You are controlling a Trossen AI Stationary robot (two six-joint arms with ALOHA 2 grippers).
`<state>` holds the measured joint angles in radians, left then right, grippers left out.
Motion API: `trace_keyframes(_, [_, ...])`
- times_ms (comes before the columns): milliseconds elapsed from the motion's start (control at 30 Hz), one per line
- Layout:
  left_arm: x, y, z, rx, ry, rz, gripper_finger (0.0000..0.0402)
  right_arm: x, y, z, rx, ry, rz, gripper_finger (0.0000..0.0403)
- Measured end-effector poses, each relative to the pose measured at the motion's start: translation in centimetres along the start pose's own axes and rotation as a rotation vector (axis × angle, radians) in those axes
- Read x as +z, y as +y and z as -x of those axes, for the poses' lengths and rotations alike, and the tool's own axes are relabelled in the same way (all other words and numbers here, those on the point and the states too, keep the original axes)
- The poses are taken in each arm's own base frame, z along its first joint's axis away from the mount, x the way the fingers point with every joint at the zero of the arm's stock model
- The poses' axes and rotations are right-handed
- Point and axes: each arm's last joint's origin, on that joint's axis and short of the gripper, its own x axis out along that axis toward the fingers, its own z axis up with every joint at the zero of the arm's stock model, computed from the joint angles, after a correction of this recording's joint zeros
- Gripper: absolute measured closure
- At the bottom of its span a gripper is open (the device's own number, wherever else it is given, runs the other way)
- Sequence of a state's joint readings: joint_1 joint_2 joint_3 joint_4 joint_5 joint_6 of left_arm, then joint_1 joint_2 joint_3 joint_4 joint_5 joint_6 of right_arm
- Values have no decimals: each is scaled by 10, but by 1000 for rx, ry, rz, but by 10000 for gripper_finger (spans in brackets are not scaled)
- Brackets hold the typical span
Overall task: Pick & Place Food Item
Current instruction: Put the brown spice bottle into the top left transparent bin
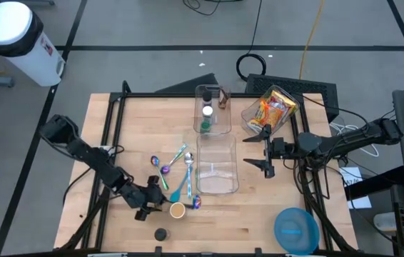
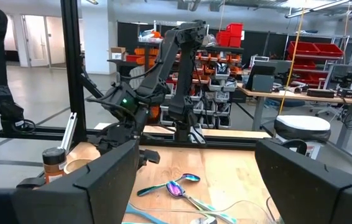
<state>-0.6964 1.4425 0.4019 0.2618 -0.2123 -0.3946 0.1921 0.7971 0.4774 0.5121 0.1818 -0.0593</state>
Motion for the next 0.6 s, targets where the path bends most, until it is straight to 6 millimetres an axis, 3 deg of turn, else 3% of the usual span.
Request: trace_keyframes(600, [9, -3, -5, -38, -114, -69, 135, 0, 0, 0, 0, 0, 0, 90])
